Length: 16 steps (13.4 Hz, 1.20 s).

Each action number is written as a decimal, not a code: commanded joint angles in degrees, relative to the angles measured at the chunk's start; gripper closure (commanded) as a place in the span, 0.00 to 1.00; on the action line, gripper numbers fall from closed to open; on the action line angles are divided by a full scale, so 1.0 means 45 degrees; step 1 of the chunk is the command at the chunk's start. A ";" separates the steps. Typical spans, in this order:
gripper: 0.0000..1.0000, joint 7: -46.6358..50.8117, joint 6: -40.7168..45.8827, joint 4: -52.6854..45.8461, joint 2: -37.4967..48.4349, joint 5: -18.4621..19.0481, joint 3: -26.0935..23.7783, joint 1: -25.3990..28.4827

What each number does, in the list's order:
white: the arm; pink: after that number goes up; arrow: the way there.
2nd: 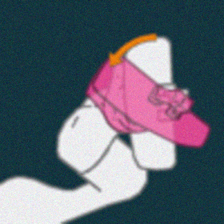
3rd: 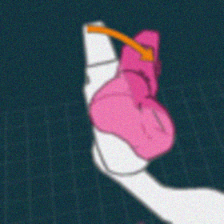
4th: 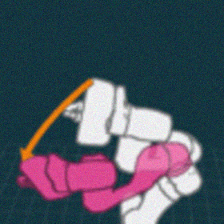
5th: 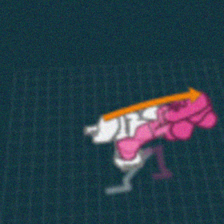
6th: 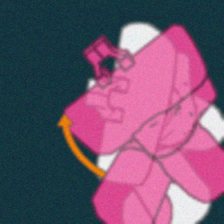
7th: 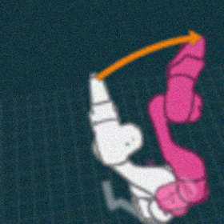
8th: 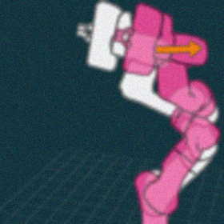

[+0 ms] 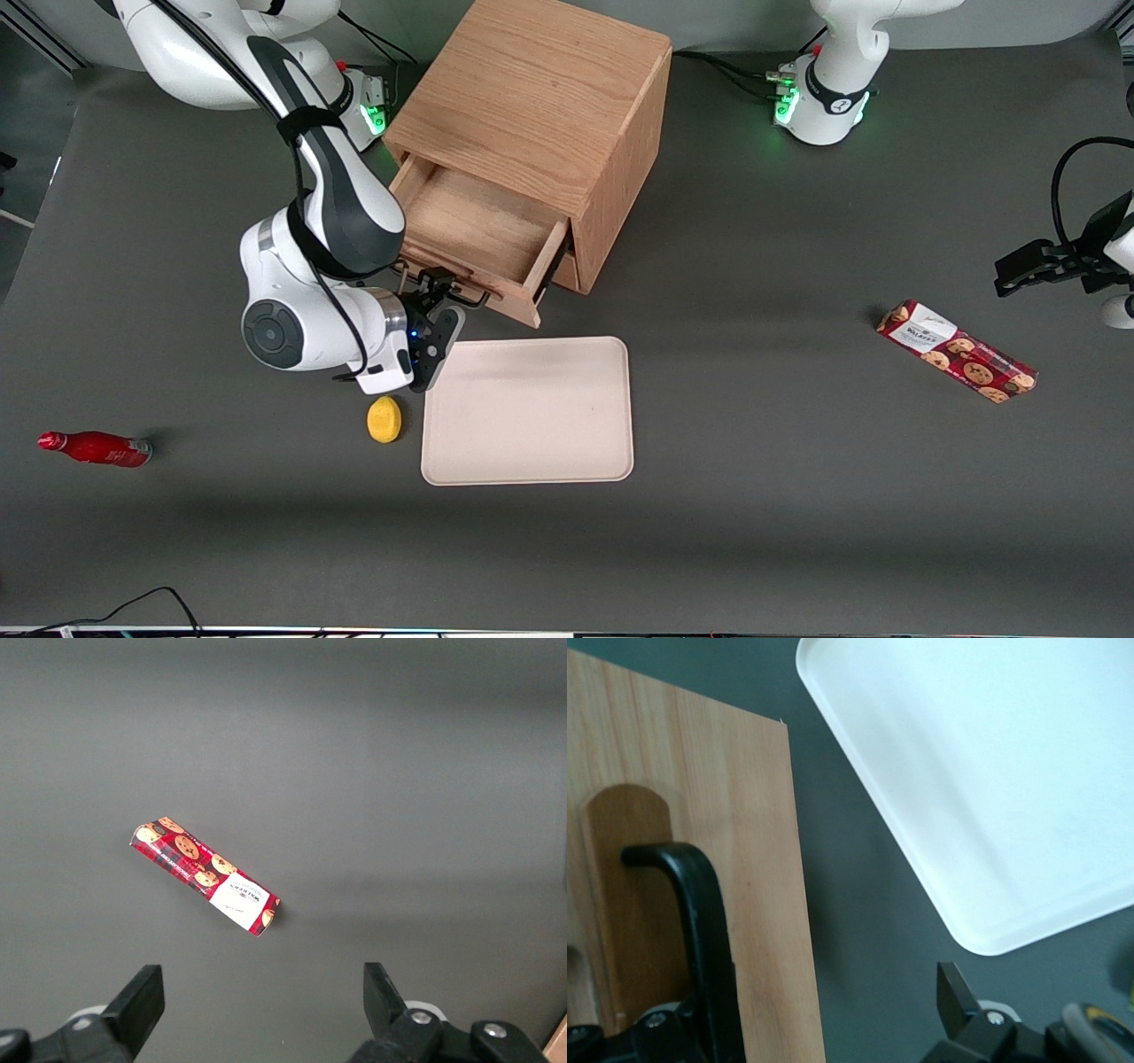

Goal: Open upper drawer
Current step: 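Pull the handle outward with the right gripper, sliding the drawer open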

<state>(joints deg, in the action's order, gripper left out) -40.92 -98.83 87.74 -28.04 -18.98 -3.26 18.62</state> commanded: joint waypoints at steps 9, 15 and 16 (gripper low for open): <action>0.00 -0.1161 0.0147 -0.1996 -0.1384 0.0253 -0.0135 -0.0739; 0.00 -0.1591 0.0127 -0.2290 -0.1639 0.0253 -0.0154 -0.1091; 0.00 -0.1630 0.0127 -0.2348 -0.1698 0.0253 -0.0155 -0.1130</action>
<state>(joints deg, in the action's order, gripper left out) -46.38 -98.83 79.85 -33.71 -18.76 -3.26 14.74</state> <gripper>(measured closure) 0.000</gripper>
